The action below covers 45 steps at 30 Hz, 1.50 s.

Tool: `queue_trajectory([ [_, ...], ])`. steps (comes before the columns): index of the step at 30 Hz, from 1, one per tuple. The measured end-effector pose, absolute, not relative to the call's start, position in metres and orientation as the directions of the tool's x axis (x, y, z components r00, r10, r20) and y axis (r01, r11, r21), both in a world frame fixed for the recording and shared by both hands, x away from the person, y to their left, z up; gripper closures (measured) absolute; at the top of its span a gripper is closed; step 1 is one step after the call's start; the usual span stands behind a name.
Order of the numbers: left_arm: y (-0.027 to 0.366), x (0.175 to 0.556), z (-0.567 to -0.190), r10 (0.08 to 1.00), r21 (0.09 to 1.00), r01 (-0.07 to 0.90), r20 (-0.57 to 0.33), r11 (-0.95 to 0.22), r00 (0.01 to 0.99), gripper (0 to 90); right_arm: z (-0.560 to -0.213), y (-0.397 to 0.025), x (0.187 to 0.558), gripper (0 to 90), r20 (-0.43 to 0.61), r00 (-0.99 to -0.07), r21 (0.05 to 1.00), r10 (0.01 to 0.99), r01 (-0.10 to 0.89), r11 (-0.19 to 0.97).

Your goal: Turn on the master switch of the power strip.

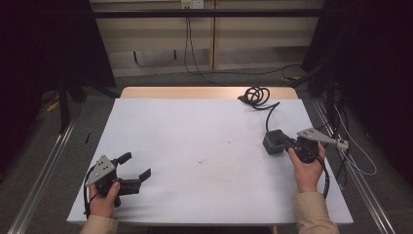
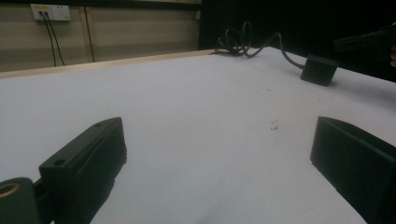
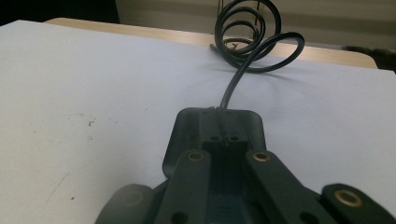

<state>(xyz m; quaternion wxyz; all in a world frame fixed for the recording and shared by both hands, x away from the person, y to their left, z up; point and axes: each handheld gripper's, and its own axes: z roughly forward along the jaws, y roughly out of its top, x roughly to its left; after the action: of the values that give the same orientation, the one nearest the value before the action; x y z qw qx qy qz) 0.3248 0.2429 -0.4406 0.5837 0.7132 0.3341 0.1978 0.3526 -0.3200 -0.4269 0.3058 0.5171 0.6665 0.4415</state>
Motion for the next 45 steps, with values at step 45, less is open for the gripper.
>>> queue_trajectory([
  [45,0.2428,0.3251,-0.4419,0.706,0.964,0.25,-0.113,-0.094,0.699,3.1,-0.4335,-0.3194,0.3554,90.0,0.016,-0.275,0.907,0.961,0.41,0.102],
])
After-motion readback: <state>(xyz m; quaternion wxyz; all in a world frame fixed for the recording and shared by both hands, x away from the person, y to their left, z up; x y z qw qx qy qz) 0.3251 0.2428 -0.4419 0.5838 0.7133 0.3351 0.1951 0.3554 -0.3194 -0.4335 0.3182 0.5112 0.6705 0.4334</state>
